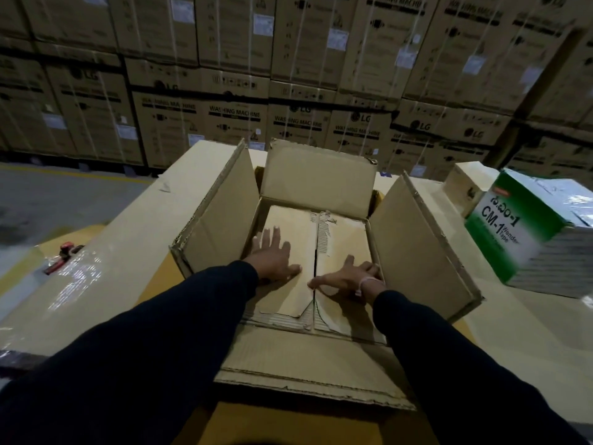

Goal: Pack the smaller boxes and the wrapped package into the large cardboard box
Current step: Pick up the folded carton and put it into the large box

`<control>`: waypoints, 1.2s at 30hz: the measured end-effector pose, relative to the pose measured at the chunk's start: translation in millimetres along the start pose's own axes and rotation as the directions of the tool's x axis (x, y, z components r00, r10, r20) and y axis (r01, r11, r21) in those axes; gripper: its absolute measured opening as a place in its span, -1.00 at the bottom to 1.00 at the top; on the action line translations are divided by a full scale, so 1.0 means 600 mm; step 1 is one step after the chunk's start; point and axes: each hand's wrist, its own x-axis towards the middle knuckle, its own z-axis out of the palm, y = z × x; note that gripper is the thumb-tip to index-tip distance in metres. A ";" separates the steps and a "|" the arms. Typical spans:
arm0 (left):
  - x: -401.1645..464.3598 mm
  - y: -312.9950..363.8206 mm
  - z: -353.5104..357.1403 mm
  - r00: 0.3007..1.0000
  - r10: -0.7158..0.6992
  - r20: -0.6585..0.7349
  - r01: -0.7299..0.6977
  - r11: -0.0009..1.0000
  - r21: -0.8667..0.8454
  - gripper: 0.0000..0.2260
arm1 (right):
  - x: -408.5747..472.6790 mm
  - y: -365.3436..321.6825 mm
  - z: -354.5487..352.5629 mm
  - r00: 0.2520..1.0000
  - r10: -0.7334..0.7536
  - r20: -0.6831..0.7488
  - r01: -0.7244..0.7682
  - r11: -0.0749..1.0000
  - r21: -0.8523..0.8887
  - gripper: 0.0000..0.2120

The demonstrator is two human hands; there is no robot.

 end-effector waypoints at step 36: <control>-0.027 -0.143 -0.169 0.986 0.124 0.107 -0.164 0.715 0.679 -0.17 | -0.014 0.071 -0.081 0.936 -0.351 0.023 0.352 0.936 -0.027 -0.59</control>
